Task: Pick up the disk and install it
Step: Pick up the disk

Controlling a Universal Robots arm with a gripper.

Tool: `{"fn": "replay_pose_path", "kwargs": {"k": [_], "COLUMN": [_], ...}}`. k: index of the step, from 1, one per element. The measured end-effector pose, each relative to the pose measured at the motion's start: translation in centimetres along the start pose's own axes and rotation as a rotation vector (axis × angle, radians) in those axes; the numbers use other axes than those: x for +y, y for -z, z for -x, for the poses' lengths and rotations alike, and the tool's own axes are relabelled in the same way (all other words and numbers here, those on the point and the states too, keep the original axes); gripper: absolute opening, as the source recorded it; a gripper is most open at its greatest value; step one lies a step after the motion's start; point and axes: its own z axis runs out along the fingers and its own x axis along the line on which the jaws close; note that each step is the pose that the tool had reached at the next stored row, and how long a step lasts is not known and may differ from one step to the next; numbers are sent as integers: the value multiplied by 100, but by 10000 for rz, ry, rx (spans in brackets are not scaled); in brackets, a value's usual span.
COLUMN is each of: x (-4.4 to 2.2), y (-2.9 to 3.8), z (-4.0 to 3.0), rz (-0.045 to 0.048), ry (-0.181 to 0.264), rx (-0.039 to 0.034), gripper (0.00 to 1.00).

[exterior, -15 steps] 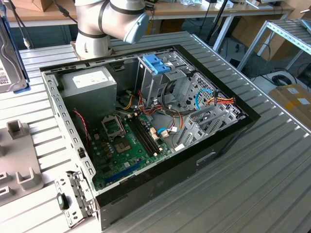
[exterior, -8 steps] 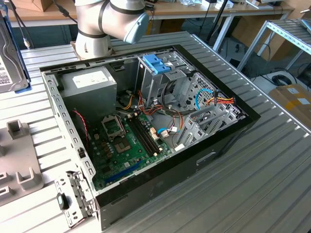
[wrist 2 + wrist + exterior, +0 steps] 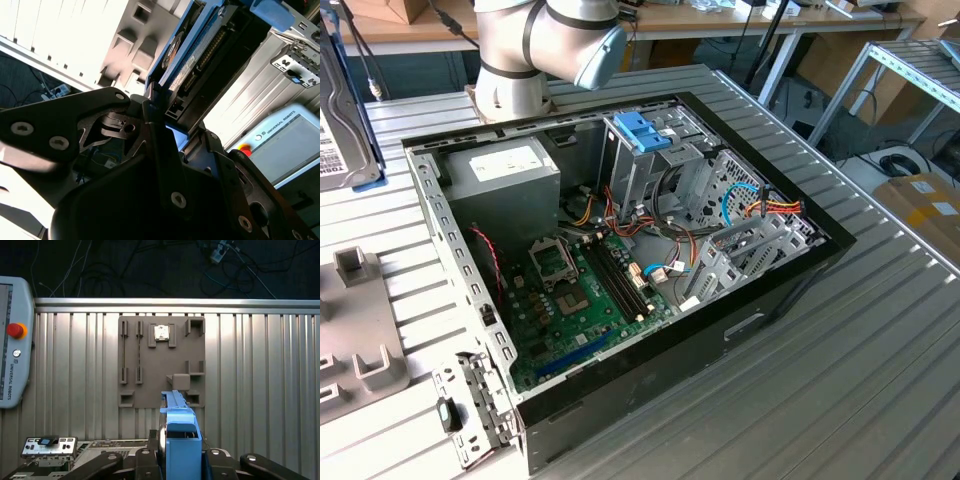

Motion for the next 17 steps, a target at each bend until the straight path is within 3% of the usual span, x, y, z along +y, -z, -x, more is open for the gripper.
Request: {"fn": "replay_pose_path", "kwargs": {"k": [17], "x": [-46], "y": [1], "z": [0], "rz": [0], "ry": [0], "rx": [2], "gripper": [37]}}
